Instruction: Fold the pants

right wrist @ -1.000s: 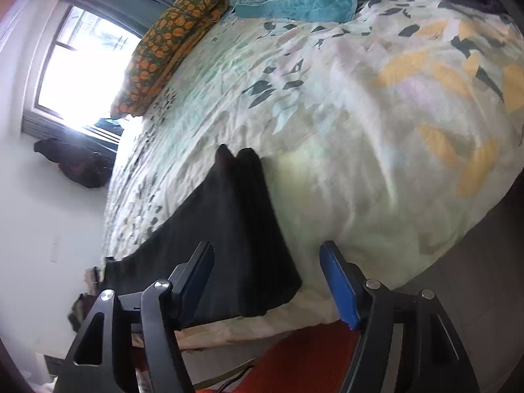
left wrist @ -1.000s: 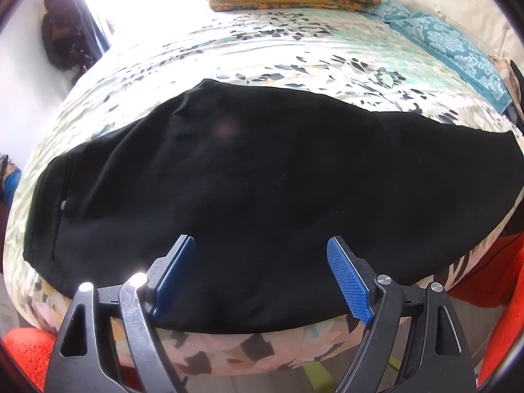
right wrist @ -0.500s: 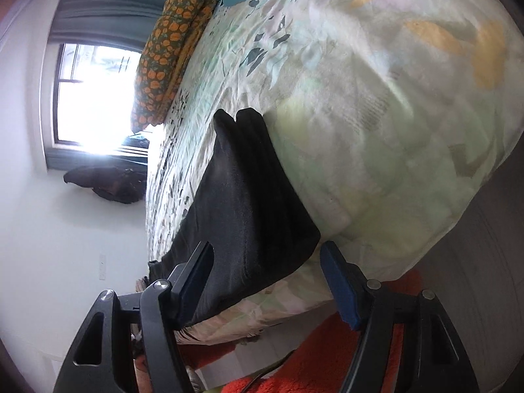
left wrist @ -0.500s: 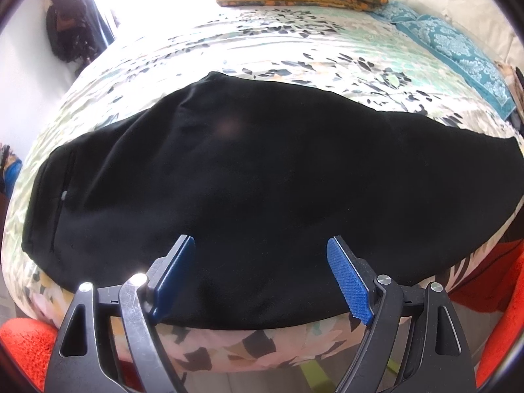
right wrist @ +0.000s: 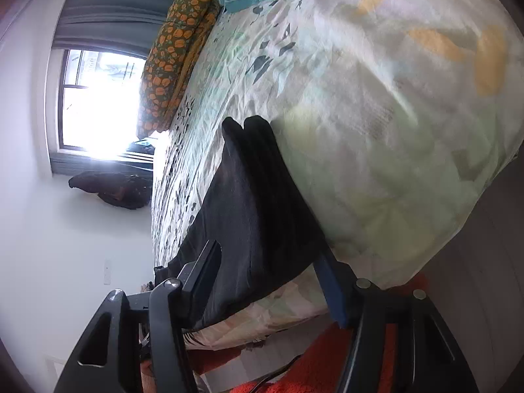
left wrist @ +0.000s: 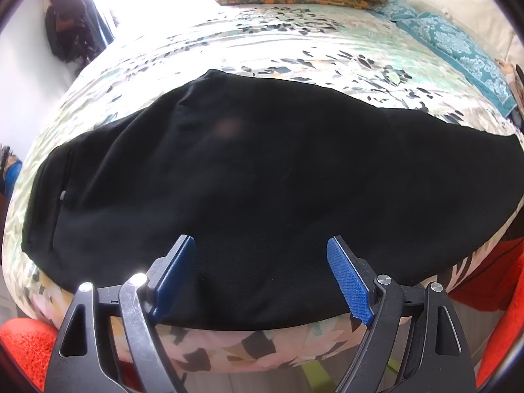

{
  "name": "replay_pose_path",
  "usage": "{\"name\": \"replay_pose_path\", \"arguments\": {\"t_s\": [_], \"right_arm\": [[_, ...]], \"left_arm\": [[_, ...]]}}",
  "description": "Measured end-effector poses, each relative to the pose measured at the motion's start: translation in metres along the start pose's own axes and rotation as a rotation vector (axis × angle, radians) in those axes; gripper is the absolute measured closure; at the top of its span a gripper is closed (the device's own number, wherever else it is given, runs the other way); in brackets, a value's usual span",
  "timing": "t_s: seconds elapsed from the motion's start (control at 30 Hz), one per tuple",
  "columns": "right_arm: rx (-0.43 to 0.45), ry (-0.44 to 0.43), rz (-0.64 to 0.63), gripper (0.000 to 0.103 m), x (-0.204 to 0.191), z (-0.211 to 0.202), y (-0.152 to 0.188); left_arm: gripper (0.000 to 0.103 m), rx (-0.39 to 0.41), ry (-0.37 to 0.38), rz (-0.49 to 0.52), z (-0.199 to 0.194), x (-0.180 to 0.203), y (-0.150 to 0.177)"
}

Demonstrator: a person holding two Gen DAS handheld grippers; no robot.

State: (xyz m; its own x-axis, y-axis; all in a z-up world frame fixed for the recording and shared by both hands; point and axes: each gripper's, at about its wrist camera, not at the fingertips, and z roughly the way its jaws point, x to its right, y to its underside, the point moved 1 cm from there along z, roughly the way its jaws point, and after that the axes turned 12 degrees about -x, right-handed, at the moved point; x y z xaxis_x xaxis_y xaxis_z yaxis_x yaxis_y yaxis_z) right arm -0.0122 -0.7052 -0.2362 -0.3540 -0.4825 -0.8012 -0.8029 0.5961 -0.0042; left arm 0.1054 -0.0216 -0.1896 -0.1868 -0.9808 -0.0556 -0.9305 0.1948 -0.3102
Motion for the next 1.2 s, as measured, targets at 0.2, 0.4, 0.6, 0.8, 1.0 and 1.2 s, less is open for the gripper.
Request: {"name": "replay_pose_path", "arguments": {"t_s": [0.2, 0.4, 0.6, 0.8, 1.0, 1.2], "right_arm": [[0.033, -0.030, 0.008, 0.043, 0.005, -0.012, -0.001], [0.028, 0.109, -0.010, 0.074, -0.008, -0.006, -0.008], [0.072, 0.112, -0.031, 0.077, -0.029, -0.015, -0.003], [0.107, 0.090, -0.058, 0.078, -0.060, -0.022, 0.011], [0.111, -0.019, -0.200, 0.079, -0.151, -0.005, 0.042], [0.023, -0.136, -0.327, 0.079, -0.259, 0.087, 0.087]], "left_arm": [[0.018, -0.002, 0.001, -0.015, 0.001, -0.004, 0.001], [0.018, -0.005, 0.004, -0.027, 0.001, -0.005, 0.000], [0.018, 0.073, 0.035, 0.014, -0.017, 0.007, -0.003], [0.019, -0.026, 0.041, 0.232, 0.019, 0.060, 0.004], [0.018, 0.025, 0.161, 0.039, -0.005, 0.013, -0.012], [0.018, 0.107, 0.256, -0.212, -0.023, -0.056, -0.011]]}}
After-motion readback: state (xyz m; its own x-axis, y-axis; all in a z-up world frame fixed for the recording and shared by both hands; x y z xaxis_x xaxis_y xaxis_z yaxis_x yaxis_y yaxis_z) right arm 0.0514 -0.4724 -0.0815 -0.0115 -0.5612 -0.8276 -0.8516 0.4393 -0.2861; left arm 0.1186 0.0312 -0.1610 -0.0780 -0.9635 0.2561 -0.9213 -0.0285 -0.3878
